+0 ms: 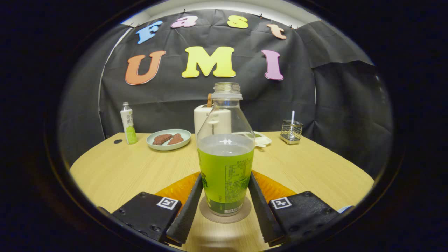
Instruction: Take the bottle from table, then pour the juice into the cup, finally place the bottle on the coaster
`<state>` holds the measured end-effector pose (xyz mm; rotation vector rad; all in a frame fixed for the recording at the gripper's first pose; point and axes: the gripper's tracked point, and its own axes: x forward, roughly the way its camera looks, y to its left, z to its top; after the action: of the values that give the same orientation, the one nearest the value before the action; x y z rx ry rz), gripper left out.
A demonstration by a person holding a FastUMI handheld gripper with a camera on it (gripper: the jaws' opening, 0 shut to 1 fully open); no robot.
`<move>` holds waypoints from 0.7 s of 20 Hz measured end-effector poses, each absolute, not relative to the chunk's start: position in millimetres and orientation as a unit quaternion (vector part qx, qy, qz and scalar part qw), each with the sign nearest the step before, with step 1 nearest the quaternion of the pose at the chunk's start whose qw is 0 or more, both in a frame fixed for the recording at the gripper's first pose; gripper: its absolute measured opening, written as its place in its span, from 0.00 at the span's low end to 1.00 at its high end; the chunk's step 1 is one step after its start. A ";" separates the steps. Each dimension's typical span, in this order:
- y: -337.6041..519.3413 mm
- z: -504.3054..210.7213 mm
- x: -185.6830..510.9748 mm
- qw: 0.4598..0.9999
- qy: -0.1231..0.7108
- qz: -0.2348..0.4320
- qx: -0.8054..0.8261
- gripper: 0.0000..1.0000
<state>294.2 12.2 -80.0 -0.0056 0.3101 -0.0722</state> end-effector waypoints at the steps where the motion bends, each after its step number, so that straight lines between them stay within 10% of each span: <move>1: 11.2 -80.6 293.3 0.987 0.154 -0.038 -0.004 0.82; 14: 1.6 -58.5 252.6 0.990 0.135 -0.045 -0.011 1.00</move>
<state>252.6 1.6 -58.5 -0.0230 0.2706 -0.0895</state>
